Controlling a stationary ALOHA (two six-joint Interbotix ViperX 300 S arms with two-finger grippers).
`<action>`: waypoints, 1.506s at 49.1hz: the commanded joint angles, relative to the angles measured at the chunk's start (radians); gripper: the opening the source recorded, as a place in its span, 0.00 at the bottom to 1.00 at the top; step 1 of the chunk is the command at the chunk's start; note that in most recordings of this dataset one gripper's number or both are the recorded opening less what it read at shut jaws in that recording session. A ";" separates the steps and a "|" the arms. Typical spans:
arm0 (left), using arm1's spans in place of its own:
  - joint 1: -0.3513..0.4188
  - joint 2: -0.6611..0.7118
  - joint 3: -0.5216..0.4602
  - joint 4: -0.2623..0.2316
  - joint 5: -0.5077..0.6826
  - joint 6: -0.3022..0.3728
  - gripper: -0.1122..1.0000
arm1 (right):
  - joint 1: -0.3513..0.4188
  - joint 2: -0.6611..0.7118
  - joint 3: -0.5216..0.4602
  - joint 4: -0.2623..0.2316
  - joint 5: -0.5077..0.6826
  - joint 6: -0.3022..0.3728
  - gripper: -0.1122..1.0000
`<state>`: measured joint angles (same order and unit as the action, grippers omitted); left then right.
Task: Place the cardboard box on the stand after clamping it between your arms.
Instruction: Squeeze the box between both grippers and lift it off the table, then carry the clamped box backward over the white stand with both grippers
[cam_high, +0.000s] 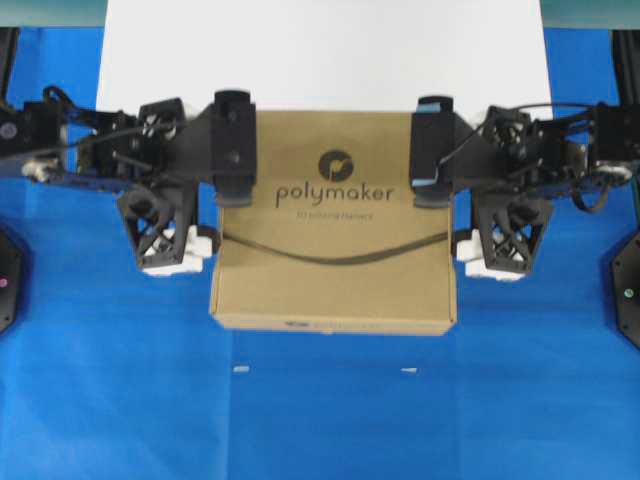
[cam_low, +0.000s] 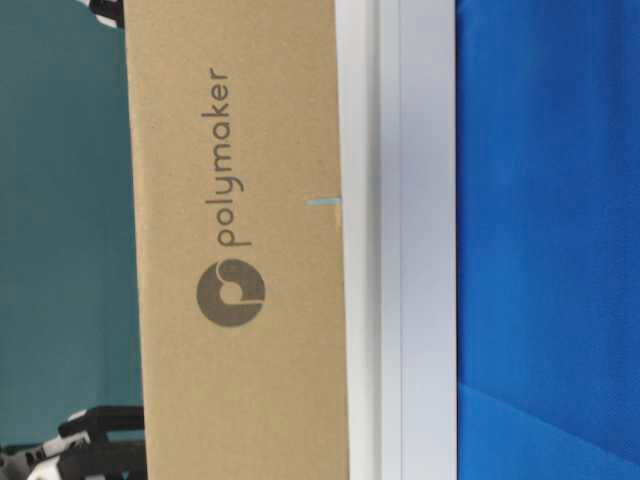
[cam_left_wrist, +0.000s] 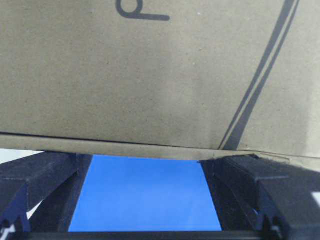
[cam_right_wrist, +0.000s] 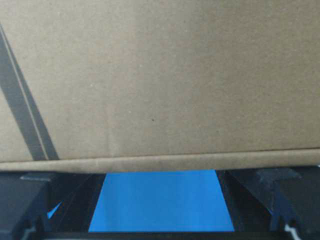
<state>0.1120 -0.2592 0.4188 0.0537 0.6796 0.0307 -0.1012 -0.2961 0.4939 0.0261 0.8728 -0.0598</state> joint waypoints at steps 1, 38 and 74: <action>0.003 0.017 -0.147 -0.006 -0.078 -0.029 0.85 | -0.012 0.012 -0.094 0.037 -0.144 0.018 0.98; 0.209 0.123 -0.273 -0.005 -0.138 0.083 0.85 | -0.310 0.118 -0.186 0.377 -0.175 -0.443 0.98; 0.371 0.279 -0.371 -0.005 -0.160 0.170 0.85 | -0.557 0.321 -0.400 0.543 -0.103 -0.736 0.98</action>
<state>0.5522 -0.0184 0.1503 0.0798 0.6611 0.2270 -0.7133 0.0276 0.2930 0.4050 0.8498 -0.8053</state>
